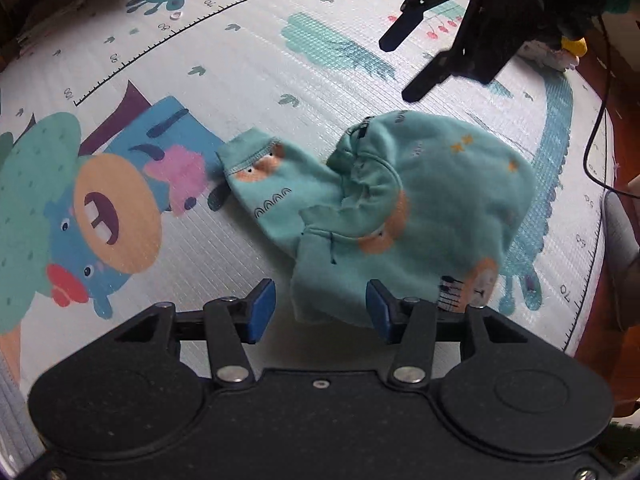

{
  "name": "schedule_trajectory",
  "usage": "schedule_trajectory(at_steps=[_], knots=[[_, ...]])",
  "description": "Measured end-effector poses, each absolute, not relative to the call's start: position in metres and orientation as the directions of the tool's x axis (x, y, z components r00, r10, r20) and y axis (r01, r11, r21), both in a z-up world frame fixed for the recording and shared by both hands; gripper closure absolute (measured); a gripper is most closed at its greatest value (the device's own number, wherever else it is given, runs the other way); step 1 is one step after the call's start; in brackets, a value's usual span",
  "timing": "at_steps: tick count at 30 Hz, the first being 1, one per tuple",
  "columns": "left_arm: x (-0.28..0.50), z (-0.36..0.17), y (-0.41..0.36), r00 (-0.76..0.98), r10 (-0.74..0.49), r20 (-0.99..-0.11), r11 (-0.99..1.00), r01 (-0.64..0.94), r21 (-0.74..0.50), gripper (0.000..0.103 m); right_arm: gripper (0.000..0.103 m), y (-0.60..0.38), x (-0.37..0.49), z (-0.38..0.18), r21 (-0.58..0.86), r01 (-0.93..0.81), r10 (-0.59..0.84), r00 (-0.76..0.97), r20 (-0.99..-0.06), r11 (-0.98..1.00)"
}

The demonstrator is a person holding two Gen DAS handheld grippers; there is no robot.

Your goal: Fold clothes

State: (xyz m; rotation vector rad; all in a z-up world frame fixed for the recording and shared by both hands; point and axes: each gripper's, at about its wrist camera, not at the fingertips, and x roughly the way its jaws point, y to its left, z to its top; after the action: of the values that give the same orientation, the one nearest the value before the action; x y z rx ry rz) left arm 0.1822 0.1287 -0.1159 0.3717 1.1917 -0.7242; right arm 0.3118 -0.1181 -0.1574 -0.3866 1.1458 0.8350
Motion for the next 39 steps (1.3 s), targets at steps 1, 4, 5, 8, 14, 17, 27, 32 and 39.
schedule_trajectory(at_steps=[1, 4, 5, 8, 14, 17, 27, 32, 39], knots=[[0.185, -0.118, 0.129, 0.181, -0.318, -0.931, 0.722, 0.682, -0.114, 0.047, 0.030, -0.116, 0.315, -0.162, 0.153, -0.754, 0.392, 0.148, -0.908, 0.639], [0.194, -0.126, 0.128, 0.168, -0.339, -0.926, 0.718, 0.682, -0.140, 0.046, 0.030, -0.113, 0.323, -0.173, 0.222, -0.757, 0.437, 0.093, -0.895, 0.615], [0.196, -0.128, 0.127, 0.162, -0.348, -0.924, 0.714, 0.684, -0.149, 0.046, 0.030, -0.112, 0.325, -0.178, 0.245, -0.758, 0.449, 0.071, -0.891, 0.605], [0.201, -0.136, 0.124, 0.144, -0.367, -0.919, 0.702, 0.691, -0.172, 0.046, 0.030, -0.106, 0.329, -0.194, 0.284, -0.760, 0.460, 0.022, -0.888, 0.585], [0.210, -0.151, 0.123, 0.115, -0.370, -0.922, 0.699, 0.689, -0.194, 0.046, 0.030, -0.097, 0.334, -0.230, 0.296, -0.744, 0.456, 0.013, -0.890, 0.598], [0.211, -0.154, 0.121, 0.104, -0.384, -0.917, 0.691, 0.692, -0.210, 0.046, 0.037, -0.099, 0.331, -0.249, 0.326, -0.733, 0.446, -0.035, -0.894, 0.597], [0.193, -0.148, 0.087, 0.086, -0.349, -0.933, 0.576, 0.805, -0.142, 0.089, 0.080, -0.134, 0.288, -0.217, 0.276, -0.806, 0.446, -0.017, -0.895, 0.524], [0.191, -0.108, 0.069, 0.186, -0.343, -0.921, 0.548, 0.835, -0.036, 0.091, 0.081, -0.157, 0.271, -0.158, 0.159, -0.822, 0.428, 0.111, -0.897, 0.547], [0.204, -0.011, 0.047, 0.513, -0.306, -0.802, 0.605, 0.755, 0.252, 0.092, 0.081, -0.177, 0.264, -0.037, -0.143, -0.729, 0.342, 0.474, -0.812, 0.670]])
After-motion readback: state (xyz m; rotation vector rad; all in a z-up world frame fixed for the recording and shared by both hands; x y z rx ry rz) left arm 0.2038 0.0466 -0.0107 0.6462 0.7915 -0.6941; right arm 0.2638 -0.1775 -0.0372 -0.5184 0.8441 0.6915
